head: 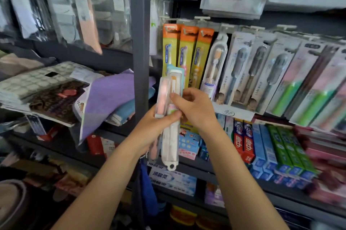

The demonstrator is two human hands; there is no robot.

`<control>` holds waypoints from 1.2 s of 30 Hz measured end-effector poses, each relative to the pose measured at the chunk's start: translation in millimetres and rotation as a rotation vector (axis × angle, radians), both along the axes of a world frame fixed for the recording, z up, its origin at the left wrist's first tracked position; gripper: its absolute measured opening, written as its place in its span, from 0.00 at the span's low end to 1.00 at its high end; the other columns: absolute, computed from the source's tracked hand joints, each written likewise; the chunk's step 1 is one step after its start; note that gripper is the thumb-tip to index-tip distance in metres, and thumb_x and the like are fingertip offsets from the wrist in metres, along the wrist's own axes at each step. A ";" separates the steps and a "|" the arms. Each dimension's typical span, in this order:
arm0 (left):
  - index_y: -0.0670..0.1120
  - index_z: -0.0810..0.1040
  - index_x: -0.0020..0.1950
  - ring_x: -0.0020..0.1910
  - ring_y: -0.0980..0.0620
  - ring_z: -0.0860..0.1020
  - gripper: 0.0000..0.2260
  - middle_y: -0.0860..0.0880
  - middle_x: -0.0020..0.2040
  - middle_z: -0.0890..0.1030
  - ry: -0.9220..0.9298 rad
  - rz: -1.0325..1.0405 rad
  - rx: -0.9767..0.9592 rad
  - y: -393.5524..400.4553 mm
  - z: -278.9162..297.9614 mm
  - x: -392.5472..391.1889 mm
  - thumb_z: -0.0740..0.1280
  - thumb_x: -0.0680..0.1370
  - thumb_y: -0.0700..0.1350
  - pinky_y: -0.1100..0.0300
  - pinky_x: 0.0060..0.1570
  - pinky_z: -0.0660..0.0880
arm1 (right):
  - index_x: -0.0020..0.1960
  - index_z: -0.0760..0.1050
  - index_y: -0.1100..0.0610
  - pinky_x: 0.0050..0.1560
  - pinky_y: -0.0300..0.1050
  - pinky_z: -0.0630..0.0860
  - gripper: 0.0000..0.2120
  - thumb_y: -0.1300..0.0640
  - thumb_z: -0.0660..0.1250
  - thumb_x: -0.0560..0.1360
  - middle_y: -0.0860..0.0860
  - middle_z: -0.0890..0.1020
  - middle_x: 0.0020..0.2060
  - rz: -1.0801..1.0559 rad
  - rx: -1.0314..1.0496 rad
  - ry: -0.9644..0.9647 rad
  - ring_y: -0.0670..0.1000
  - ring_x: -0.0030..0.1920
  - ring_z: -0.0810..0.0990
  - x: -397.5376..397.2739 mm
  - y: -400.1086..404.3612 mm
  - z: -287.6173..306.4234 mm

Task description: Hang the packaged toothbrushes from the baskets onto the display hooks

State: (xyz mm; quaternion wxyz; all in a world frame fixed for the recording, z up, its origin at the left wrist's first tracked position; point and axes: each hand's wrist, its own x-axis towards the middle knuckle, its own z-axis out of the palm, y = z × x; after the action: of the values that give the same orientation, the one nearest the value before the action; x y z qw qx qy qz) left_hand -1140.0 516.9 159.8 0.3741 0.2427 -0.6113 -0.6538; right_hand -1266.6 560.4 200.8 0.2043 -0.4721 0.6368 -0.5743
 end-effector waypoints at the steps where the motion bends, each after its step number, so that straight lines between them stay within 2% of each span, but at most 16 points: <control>1: 0.52 0.79 0.61 0.53 0.54 0.84 0.12 0.52 0.50 0.87 -0.004 -0.012 -0.001 0.0 -1.1 -1.8 0.71 0.78 0.44 0.65 0.47 0.78 | 0.44 0.81 0.53 0.36 0.46 0.75 0.05 0.52 0.74 0.76 0.45 0.81 0.31 -0.012 0.000 0.002 0.46 0.31 0.78 -1.3 1.1 -1.3; 4: 0.53 0.77 0.62 0.52 0.57 0.84 0.13 0.54 0.49 0.87 0.003 -0.062 -0.045 1.9 0.5 -6.7 0.69 0.79 0.40 0.67 0.46 0.78 | 0.50 0.79 0.53 0.27 0.43 0.75 0.05 0.54 0.73 0.77 0.46 0.80 0.34 -0.017 0.007 0.005 0.42 0.26 0.77 -2.8 8.4 -2.2; 7: 0.56 0.75 0.63 0.51 0.62 0.83 0.17 0.59 0.49 0.86 -0.010 -0.094 -0.076 1.2 0.8 -9.1 0.70 0.78 0.38 0.69 0.47 0.77 | 0.56 0.77 0.56 0.26 0.37 0.76 0.12 0.54 0.74 0.76 0.51 0.76 0.38 0.018 0.042 0.008 0.39 0.26 0.76 -7.7 17.3 -0.5; 11: 0.54 0.77 0.64 0.55 0.56 0.83 0.15 0.53 0.53 0.86 -0.055 -0.097 -0.060 -1.1 -7.2 -12.1 0.70 0.79 0.42 0.65 0.51 0.78 | 0.51 0.78 0.50 0.30 0.38 0.77 0.08 0.58 0.75 0.75 0.50 0.76 0.34 0.107 0.106 0.077 0.43 0.28 0.77 -17.7 24.4 0.5; 15: 0.52 0.79 0.62 0.54 0.53 0.84 0.12 0.52 0.51 0.87 -0.073 -0.056 -0.044 0.3 -10.0 -16.3 0.70 0.79 0.44 0.61 0.52 0.78 | 0.45 0.78 0.44 0.33 0.37 0.77 0.11 0.61 0.72 0.76 0.49 0.80 0.33 0.086 0.106 0.080 0.47 0.33 0.79 -22.6 25.5 -2.0; 17: 0.51 0.80 0.62 0.55 0.51 0.84 0.12 0.51 0.52 0.87 -0.084 -0.037 -0.046 -0.7 -9.8 -16.0 0.70 0.79 0.45 0.58 0.54 0.78 | 0.50 0.80 0.48 0.40 0.36 0.79 0.08 0.61 0.70 0.76 0.50 0.83 0.39 0.036 0.097 0.006 0.48 0.38 0.82 -23.7 24.8 -4.6; 19: 0.51 0.81 0.62 0.57 0.50 0.83 0.11 0.51 0.54 0.86 -0.087 -0.033 -0.041 -0.3 -9.6 -16.5 0.69 0.80 0.46 0.53 0.59 0.77 | 0.60 0.80 0.55 0.49 0.41 0.80 0.13 0.59 0.70 0.76 0.52 0.84 0.47 -0.037 0.124 0.016 0.50 0.47 0.84 -25.9 21.9 -9.0; 23: 0.50 0.79 0.64 0.56 0.51 0.84 0.12 0.50 0.54 0.86 -0.067 -0.011 -0.022 3.5 -8.6 -20.2 0.69 0.80 0.46 0.51 0.59 0.78 | 0.59 0.83 0.57 0.52 0.45 0.81 0.13 0.57 0.72 0.75 0.52 0.86 0.47 -0.046 0.139 0.076 0.50 0.49 0.84 -23.7 16.4 -15.6; 25: 0.50 0.79 0.63 0.55 0.46 0.84 0.12 0.46 0.53 0.86 -0.067 0.010 -0.006 3.3 -9.7 -19.9 0.70 0.79 0.46 0.43 0.60 0.78 | 0.60 0.81 0.56 0.49 0.44 0.83 0.15 0.53 0.74 0.75 0.52 0.86 0.49 -0.016 0.171 0.035 0.50 0.49 0.85 -24.4 15.2 -17.8; 26: 0.50 0.79 0.63 0.55 0.46 0.84 0.12 0.46 0.53 0.86 -0.067 0.015 -0.001 3.9 -9.8 -19.0 0.71 0.79 0.46 0.44 0.60 0.78 | 0.61 0.81 0.57 0.46 0.42 0.83 0.16 0.52 0.74 0.75 0.54 0.85 0.50 -0.003 0.185 -0.010 0.50 0.48 0.85 -25.5 15.2 -18.3; 29: 0.50 0.80 0.62 0.54 0.53 0.84 0.12 0.51 0.52 0.87 -0.036 -0.002 0.024 4.7 -8.9 -15.7 0.71 0.79 0.46 0.56 0.57 0.79 | 0.58 0.81 0.59 0.40 0.37 0.80 0.13 0.55 0.73 0.76 0.57 0.86 0.48 0.023 0.165 -0.139 0.49 0.43 0.85 -29.9 16.6 -17.0; 32: 0.47 0.82 0.60 0.53 0.51 0.85 0.10 0.48 0.52 0.87 -0.022 -0.025 0.099 5.6 -7.8 -14.0 0.69 0.80 0.46 0.58 0.53 0.80 | 0.55 0.83 0.62 0.35 0.37 0.77 0.09 0.57 0.71 0.78 0.55 0.86 0.43 0.042 0.133 -0.232 0.47 0.36 0.83 -27.4 18.8 -15.7; 35: 0.43 0.84 0.57 0.47 0.48 0.86 0.09 0.44 0.49 0.87 0.007 0.022 0.230 1.9 -13.2 -13.7 0.69 0.80 0.45 0.59 0.43 0.80 | 0.51 0.79 0.66 0.28 0.35 0.73 0.09 0.58 0.68 0.79 0.53 0.81 0.36 -0.009 0.121 -0.284 0.42 0.28 0.78 -24.5 20.2 -15.8; 36: 0.42 0.83 0.56 0.45 0.47 0.85 0.09 0.43 0.48 0.87 0.023 0.042 0.279 1.5 -14.1 -13.4 0.69 0.80 0.44 0.58 0.41 0.80 | 0.51 0.78 0.65 0.28 0.35 0.73 0.09 0.58 0.67 0.80 0.53 0.80 0.37 -0.032 0.113 -0.319 0.42 0.28 0.78 -25.2 21.2 -15.4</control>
State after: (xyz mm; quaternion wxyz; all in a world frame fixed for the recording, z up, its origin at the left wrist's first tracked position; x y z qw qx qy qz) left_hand -1153.4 518.4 145.7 0.3572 0.2978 -0.5048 -0.7272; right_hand -1291.9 581.6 185.4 0.3197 -0.3523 0.6350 -0.6086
